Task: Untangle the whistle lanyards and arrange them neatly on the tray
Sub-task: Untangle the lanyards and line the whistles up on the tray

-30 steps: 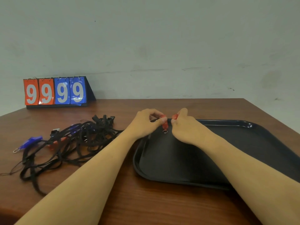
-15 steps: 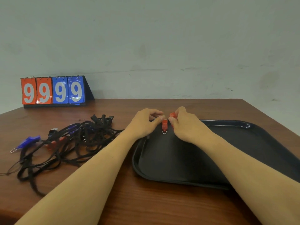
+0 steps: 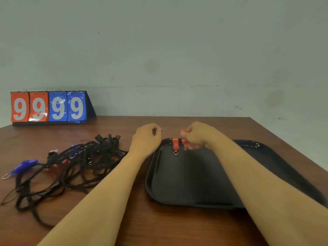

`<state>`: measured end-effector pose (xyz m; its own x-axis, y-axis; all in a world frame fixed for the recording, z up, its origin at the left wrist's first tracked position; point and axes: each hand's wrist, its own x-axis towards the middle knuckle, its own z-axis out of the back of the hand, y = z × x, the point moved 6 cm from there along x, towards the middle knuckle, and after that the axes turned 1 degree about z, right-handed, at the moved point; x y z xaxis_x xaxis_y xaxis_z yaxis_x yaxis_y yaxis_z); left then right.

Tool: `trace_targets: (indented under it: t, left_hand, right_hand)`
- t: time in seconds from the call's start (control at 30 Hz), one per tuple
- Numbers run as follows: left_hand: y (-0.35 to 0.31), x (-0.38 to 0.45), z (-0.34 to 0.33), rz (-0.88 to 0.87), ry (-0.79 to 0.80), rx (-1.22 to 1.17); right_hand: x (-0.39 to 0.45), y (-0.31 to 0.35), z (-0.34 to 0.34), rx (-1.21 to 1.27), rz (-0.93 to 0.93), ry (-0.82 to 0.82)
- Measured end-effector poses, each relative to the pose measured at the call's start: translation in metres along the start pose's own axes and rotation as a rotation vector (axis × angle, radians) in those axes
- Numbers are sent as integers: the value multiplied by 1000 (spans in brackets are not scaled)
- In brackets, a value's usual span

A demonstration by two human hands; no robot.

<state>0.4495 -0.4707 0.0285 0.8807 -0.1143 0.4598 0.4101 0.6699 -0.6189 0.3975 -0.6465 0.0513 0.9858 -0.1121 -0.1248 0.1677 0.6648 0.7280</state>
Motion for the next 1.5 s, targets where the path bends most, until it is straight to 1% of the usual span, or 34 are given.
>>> trace_targets:
  t: [0.07, 0.17, 0.37, 0.47, 0.63, 0.77, 0.87, 0.93, 1.0, 1.03, 1.07, 1.13, 1.2, 1.27, 1.4, 1.5]
  left_hand:
    - [1, 1, 0, -4, -1, -3]
    - [2, 2, -2, -1, 2, -1]
    - [5, 3, -2, 8, -10, 17]
    - [7, 5, -3, 13, -1, 15]
    - [10, 5, -1, 22, -3, 22]
    - [12, 5, 1, 35, -15, 26]
    - [11, 3, 1, 49, -20, 14]
    - [7, 0, 4, 66, -32, -15]
    - [2, -4, 16, 81, -61, -42]
    - [-1, -6, 27, 90, -84, -47]
    - [-3, -6, 40, 108, -106, -47]
    - [-4, -5, 73, 161, -121, -14]
    - [3, -6, 110, 212, -117, 88]
    - [24, -18, 148, 284, -90, 209]
    - [85, -70, 207, 465, -40, 457]
    - [119, -102, 215, 491, -45, 477]
  right_hand:
    - [3, -8, -7, -39, -15, -3]
    - [4, -10, -8, -137, 24, -49]
    - [6, -11, -13, -307, 70, -84]
    - [5, -11, -12, -353, 79, -102]
    - [1, -10, -10, -475, 48, -71]
    - [9, -14, -12, -445, 60, -103]
    - [2, -8, -10, -451, 71, -159]
    - [-17, 11, -4, -541, 160, -275]
    - [-42, 38, -5, -670, 328, -413]
    - [-55, 49, -11, -726, 419, -447]
    - [-66, 59, -22, -766, 506, -440]
    - [-79, 68, -48, -804, 660, -333]
    - [-84, 72, -69, -777, 777, -195]
    - [-86, 75, -80, -718, 875, -127]
    - [-82, 71, -93, -722, 920, -81]
    - [-81, 71, -98, -724, 949, -75]
